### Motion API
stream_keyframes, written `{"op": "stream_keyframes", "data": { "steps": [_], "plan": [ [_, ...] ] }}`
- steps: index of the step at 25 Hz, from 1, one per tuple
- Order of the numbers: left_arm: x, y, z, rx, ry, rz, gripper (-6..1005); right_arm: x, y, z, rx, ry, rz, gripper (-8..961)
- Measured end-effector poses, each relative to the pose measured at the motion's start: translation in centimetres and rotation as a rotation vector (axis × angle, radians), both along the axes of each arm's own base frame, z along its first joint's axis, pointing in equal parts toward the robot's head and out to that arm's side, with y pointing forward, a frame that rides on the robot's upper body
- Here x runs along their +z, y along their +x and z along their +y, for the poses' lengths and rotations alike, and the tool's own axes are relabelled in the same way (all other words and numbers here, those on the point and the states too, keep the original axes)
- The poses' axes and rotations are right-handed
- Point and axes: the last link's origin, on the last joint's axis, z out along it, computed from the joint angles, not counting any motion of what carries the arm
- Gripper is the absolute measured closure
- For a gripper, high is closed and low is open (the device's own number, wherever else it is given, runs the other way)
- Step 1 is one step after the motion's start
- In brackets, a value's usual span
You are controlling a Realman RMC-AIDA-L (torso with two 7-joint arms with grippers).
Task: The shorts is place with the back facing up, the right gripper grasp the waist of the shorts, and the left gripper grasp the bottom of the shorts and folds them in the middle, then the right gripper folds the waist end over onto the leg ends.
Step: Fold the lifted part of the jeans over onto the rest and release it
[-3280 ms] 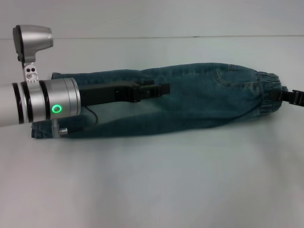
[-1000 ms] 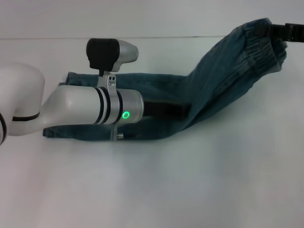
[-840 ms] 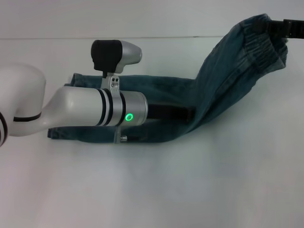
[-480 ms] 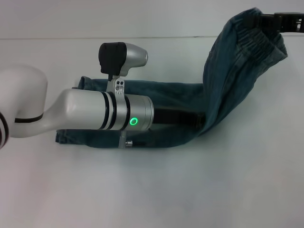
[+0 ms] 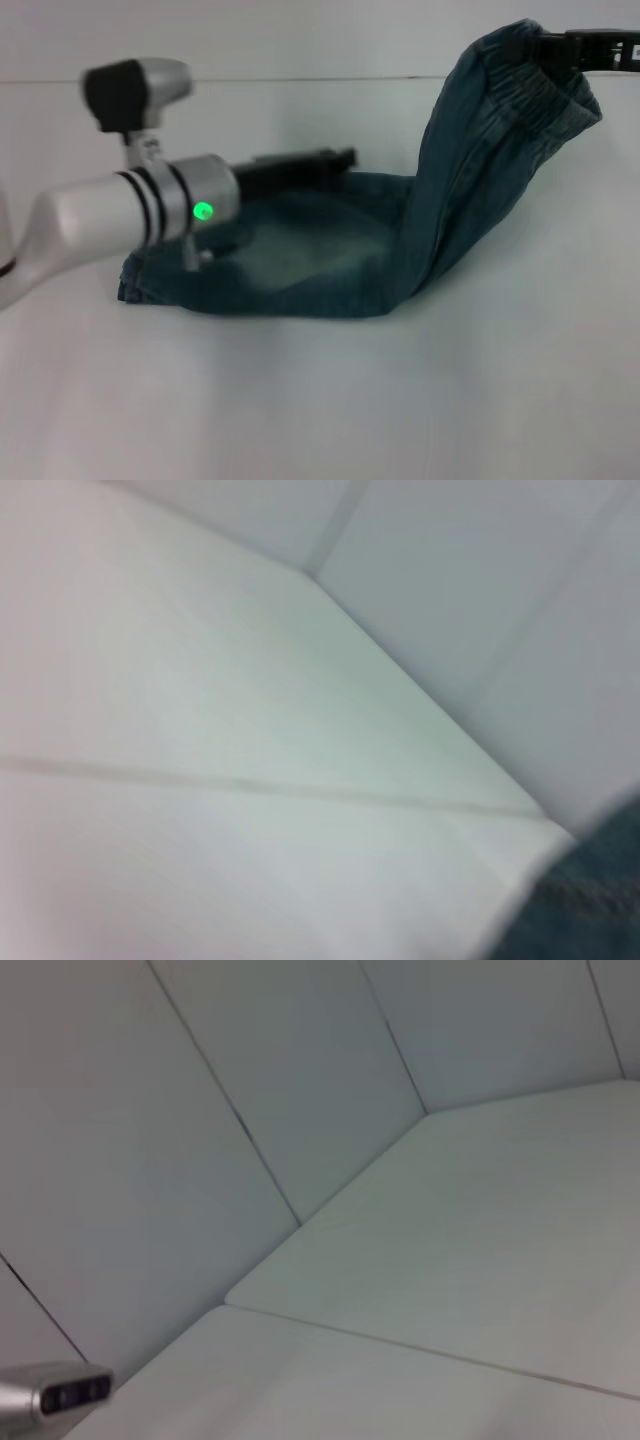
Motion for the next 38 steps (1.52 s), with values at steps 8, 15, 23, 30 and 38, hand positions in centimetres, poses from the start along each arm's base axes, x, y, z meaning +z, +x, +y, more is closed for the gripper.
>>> {"op": "stream_keyframes", "data": {
  "steps": [8, 15, 23, 30, 38],
  "plan": [
    [5.9, -2.8, 1.9, 0.070, 0.277, 0.014, 507, -2.5, -1.6, 0.9, 0.024, -0.053, -0.035, 796],
    [8.8, -3.9, 2.6, 0.089, 0.411, 0.033, 325, -6.1, -4.8, 2.4, 0.072, -0.131, -0.073, 788],
    [9.3, -4.1, 3.1, 0.076, 0.452, 0.099, 234, -10.3, -9.6, 3.2, 0.171, -0.203, -0.140, 780],
    [9.6, -4.4, 3.4, 0.090, 0.477, 0.129, 233, -13.7, -13.0, 2.7, 0.278, -0.272, -0.245, 773],
    [9.4, -4.0, 3.6, 0.076, 0.478, 0.141, 234, -15.2, -13.7, 2.7, 0.301, -0.300, -0.330, 764]
  ]
}}
